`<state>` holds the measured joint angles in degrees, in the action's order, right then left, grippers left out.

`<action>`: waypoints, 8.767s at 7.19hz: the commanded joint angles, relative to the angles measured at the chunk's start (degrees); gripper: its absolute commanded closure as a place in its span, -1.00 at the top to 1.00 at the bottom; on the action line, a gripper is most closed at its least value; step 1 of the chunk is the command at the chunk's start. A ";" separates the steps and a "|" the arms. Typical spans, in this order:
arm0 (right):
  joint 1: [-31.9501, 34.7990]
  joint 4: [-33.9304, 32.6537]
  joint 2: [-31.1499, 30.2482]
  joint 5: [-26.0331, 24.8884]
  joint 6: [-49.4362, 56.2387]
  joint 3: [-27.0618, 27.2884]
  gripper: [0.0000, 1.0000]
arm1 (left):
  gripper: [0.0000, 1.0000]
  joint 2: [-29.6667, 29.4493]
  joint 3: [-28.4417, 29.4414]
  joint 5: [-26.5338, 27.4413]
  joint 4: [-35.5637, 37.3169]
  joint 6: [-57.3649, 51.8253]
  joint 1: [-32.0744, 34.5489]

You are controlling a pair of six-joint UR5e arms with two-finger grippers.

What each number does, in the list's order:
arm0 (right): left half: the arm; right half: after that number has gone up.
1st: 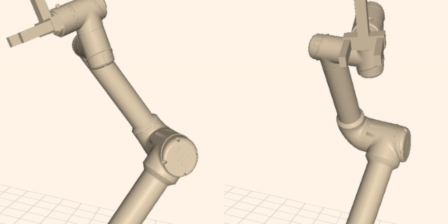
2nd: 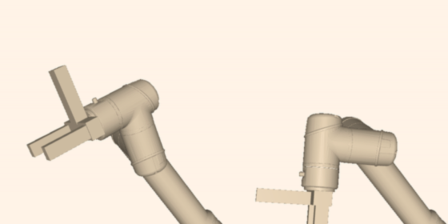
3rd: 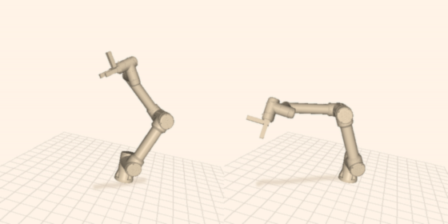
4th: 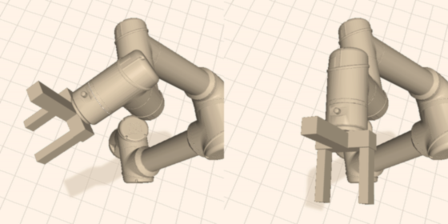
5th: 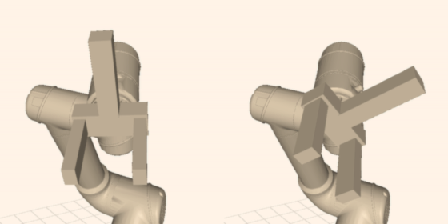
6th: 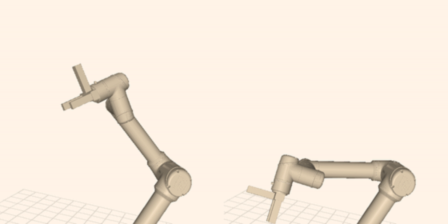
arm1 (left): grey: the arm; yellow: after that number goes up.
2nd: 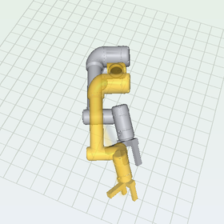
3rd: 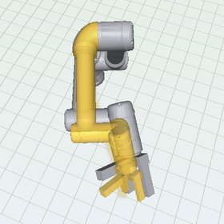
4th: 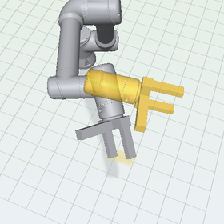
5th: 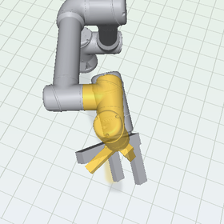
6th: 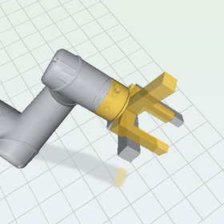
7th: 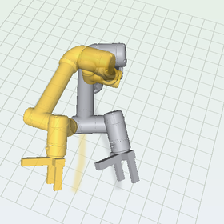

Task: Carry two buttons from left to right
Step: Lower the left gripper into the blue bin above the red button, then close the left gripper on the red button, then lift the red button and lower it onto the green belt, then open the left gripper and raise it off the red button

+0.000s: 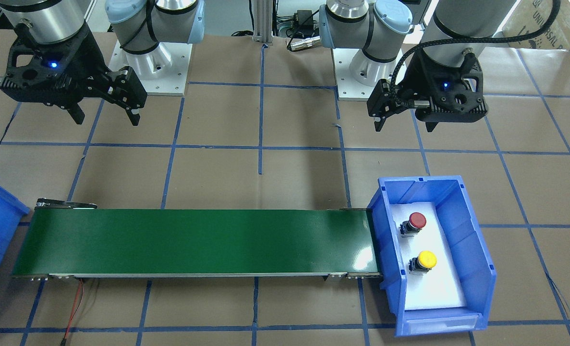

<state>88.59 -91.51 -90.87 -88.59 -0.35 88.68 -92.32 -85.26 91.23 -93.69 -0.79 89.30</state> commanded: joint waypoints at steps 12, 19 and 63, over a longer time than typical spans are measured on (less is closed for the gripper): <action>0.00 0.01 -0.19 0.00 0.00 0.00 1.00 | 1.00 -15.84 -1.76 0.09 15.41 -15.73 -12.66; -0.09 0.01 -0.01 0.00 0.09 0.00 1.00 | 0.95 -19.66 -16.25 -0.26 35.24 -15.56 -11.34; -0.97 -0.16 0.78 -0.26 6.33 -0.70 1.00 | 1.00 -25.79 5.80 0.00 22.66 -4.22 -9.23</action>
<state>87.68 -91.63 -90.20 -88.84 5.76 87.99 -116.52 -79.16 91.65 -73.16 -3.77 81.92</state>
